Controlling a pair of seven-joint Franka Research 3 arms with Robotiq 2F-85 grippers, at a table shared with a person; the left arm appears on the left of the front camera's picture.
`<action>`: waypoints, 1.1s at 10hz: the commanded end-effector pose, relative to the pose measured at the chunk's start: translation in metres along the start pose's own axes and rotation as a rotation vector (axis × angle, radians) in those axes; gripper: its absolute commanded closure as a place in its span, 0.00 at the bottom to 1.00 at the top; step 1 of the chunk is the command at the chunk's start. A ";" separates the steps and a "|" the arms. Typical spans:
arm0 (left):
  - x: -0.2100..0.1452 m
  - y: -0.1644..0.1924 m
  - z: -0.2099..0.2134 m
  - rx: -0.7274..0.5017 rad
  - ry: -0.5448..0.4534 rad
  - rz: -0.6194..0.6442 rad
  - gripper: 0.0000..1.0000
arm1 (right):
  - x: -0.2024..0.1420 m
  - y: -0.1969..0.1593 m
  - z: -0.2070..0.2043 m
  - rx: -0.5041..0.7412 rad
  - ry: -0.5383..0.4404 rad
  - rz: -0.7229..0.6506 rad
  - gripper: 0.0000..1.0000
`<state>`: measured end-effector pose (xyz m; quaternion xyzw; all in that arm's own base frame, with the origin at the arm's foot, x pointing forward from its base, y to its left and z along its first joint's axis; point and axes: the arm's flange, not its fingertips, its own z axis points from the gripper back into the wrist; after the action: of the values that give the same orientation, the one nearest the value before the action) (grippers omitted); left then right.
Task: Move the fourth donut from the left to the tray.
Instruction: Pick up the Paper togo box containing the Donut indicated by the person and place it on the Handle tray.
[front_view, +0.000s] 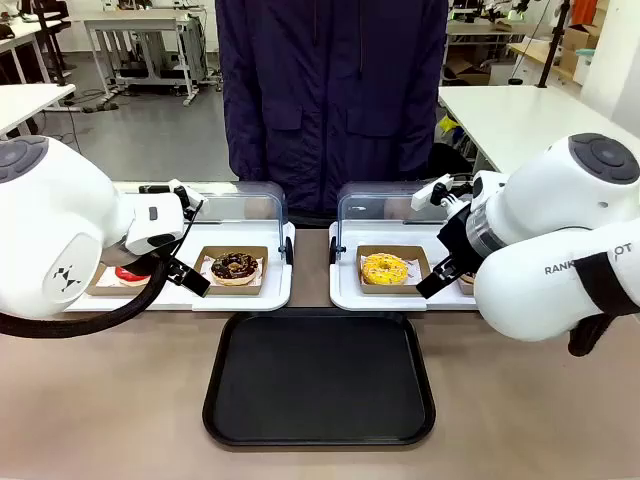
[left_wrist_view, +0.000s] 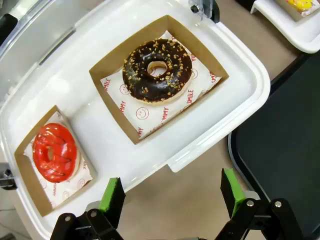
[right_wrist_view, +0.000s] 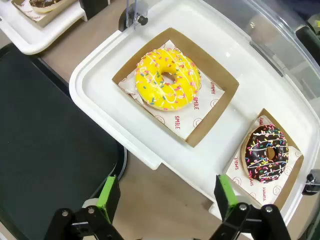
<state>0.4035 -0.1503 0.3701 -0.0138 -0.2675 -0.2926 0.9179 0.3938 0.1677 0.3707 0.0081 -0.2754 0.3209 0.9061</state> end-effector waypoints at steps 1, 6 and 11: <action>0.000 0.000 0.000 0.000 0.000 0.000 0.00 | 0.000 0.000 0.000 0.000 0.000 0.000 0.00; 0.000 0.000 0.000 0.000 0.000 0.000 0.00 | 0.000 0.000 0.000 0.000 0.000 0.000 0.00; 0.012 0.011 0.022 -0.034 -0.017 0.013 0.00 | 0.016 -0.010 0.023 0.006 -0.018 -0.007 0.00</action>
<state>0.4050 -0.1504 0.3763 -0.0172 -0.2703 -0.2890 0.9182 0.3953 0.1673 0.3770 0.0076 -0.2793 0.3199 0.9053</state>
